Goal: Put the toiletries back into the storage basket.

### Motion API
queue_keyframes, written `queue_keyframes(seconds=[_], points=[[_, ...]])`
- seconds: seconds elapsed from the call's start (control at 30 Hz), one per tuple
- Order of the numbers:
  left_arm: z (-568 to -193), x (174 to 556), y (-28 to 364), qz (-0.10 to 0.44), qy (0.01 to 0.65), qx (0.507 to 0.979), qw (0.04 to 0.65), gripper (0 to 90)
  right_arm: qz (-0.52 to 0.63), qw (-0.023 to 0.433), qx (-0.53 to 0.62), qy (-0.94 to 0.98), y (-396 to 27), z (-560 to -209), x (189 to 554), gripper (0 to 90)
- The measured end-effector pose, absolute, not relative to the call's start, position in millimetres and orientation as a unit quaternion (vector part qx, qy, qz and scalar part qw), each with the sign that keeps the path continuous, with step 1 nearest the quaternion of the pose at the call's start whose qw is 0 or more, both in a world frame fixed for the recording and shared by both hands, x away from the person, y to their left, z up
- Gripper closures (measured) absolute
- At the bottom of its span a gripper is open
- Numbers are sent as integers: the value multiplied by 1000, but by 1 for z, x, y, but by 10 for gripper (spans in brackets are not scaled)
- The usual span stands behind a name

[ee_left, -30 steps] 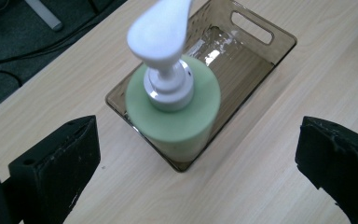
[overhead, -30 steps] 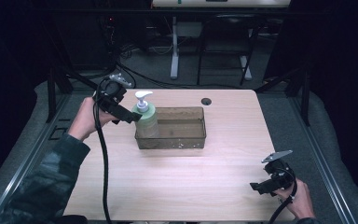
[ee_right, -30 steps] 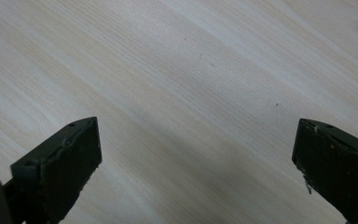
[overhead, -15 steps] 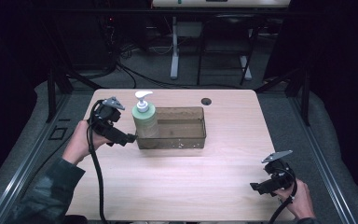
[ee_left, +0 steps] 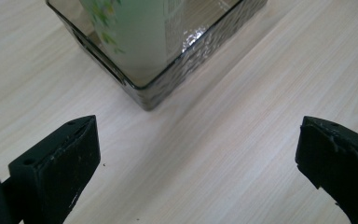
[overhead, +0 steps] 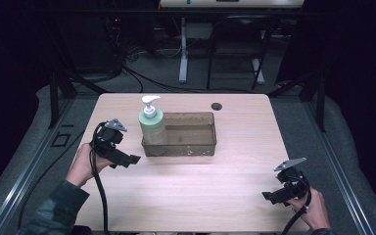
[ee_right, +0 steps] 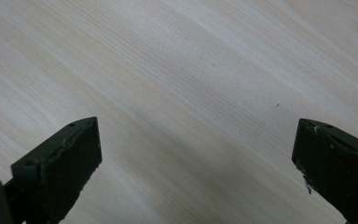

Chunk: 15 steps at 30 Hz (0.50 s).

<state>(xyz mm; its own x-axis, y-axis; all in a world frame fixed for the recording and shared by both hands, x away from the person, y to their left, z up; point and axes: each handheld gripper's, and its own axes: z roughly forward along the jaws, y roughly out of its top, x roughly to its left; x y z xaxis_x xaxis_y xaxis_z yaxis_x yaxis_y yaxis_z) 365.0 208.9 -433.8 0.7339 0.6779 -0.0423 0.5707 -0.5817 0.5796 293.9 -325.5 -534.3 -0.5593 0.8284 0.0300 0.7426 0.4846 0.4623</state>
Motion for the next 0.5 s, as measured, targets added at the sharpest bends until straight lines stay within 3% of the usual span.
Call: queue_keyframes(seconds=[0.5], points=[[-479,365,217,87,374,879,281,0,215,96,460,856,-325,-537,294,11]])
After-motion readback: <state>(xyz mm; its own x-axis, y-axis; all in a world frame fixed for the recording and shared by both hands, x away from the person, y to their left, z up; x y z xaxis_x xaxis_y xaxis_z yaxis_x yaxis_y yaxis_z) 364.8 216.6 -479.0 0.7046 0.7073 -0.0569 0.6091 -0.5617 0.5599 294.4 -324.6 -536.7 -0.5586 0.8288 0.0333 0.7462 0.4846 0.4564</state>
